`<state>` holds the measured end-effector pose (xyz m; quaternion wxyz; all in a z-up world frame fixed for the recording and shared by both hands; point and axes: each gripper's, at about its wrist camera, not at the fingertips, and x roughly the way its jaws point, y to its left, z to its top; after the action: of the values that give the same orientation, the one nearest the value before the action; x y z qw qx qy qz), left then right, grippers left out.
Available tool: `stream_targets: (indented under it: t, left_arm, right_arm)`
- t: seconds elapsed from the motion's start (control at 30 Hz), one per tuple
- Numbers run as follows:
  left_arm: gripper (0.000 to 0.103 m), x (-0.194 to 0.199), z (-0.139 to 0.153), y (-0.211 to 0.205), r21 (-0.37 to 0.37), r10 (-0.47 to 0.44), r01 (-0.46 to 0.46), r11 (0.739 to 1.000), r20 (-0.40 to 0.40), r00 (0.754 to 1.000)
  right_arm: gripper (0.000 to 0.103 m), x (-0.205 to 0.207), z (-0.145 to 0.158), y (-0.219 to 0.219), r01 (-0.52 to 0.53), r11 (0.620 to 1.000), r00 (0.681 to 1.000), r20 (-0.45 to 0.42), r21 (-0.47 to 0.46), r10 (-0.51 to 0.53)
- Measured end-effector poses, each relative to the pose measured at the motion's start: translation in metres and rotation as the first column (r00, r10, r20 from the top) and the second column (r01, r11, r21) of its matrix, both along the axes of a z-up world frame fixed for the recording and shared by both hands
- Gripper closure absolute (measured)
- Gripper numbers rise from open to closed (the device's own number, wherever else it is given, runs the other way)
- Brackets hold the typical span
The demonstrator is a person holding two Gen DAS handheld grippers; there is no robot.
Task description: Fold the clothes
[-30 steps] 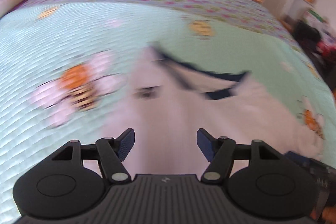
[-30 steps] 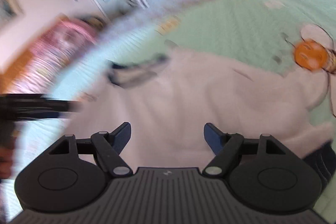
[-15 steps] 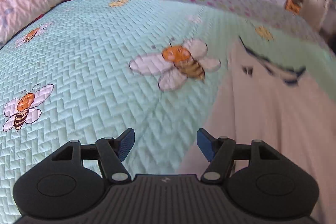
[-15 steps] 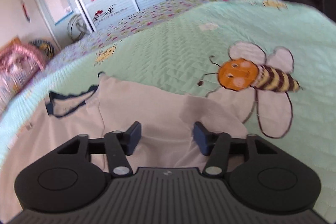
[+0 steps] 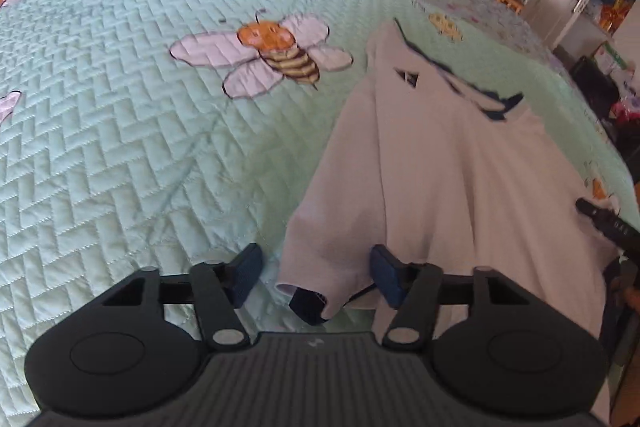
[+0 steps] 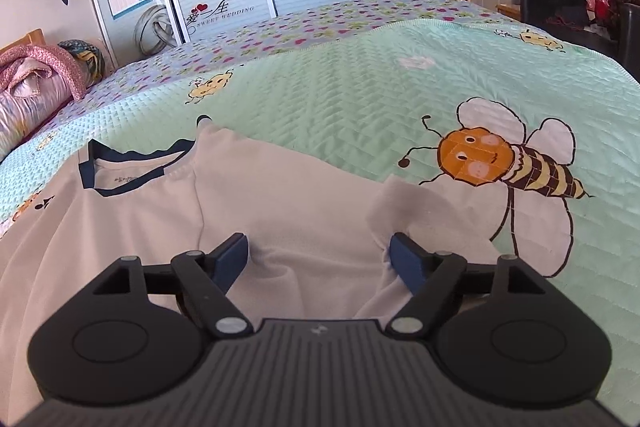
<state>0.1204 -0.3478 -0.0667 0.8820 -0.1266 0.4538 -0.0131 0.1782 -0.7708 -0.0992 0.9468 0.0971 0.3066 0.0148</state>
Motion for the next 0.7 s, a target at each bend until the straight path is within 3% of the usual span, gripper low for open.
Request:
stream_targets:
  t: [0.03, 0.07, 0.13, 0.17, 0.23, 0.3, 0.37, 0.4, 0.43, 0.5, 0.7]
  left_arm:
    - [0.081, 0.003, -0.001, 0.001, 0.003, -0.003, 0.003, 1.000, -0.001, 1.000]
    - [0.092, 0.006, -0.001, 0.005, -0.022, 0.000, 0.000, 1.000, -0.004, 1.000]
    - [0.099, 0.013, 0.003, 0.014, -0.053, 0.027, -0.028, 0.998, -0.007, 1.000]
    - [0.099, 0.017, 0.010, 0.016, -0.020, 0.038, -0.038, 0.999, 0.021, 0.999]
    - [0.099, 0.028, 0.032, 0.020, 0.091, 0.056, -0.067, 0.994, 0.122, 0.991]
    - [0.099, 0.043, 0.054, 0.027, 0.210, 0.103, -0.153, 0.966, 0.232, 0.967]
    - [0.098, 0.061, 0.074, 0.037, 0.317, 0.148, -0.262, 0.912, 0.341, 0.928]
    - [0.096, 0.071, 0.079, 0.046, 0.357, 0.162, -0.295, 0.886, 0.357, 0.920]
    - [0.085, 0.081, 0.079, 0.054, 0.380, 0.185, -0.311, 0.871, 0.332, 0.925]
    - [0.059, 0.090, 0.072, 0.067, 0.357, 0.265, -0.333, 0.873, 0.227, 0.937]
    - [0.057, 0.024, 0.030, 0.077, 0.244, 0.297, -0.313, 0.918, 0.100, 0.950]
  right_arm:
    - [0.024, 0.000, 0.000, 0.002, 0.000, 1.000, 1.000, -0.001, -0.006, 0.000]
    - [0.024, 0.001, 0.000, 0.002, -0.001, 1.000, 1.000, -0.001, -0.008, 0.001]
    - [0.023, 0.000, 0.000, 0.001, -0.001, 1.000, 1.000, 0.000, -0.002, 0.001]
    - [0.023, 0.000, 0.000, 0.000, 0.000, 1.000, 1.000, 0.002, 0.004, 0.000]
    - [0.023, 0.000, 0.000, -0.001, 0.000, 1.000, 1.000, 0.004, 0.014, 0.000]
    - [0.023, 0.000, 0.000, -0.001, 0.002, 1.000, 1.000, 0.005, 0.017, -0.002]
    - [0.023, 0.000, 0.000, -0.001, 0.002, 1.000, 1.000, 0.005, 0.014, -0.002]
    - [0.023, 0.000, 0.000, 0.000, 0.002, 1.000, 1.000, 0.004, 0.012, -0.002]
    - [0.023, 0.001, 0.000, 0.000, 0.002, 1.000, 1.000, 0.004, 0.010, -0.002]
    - [0.023, 0.001, 0.000, 0.000, 0.002, 1.000, 1.000, 0.004, 0.011, -0.002]
    - [0.022, 0.002, -0.001, -0.001, -0.003, 1.000, 1.000, 0.005, 0.015, 0.003]
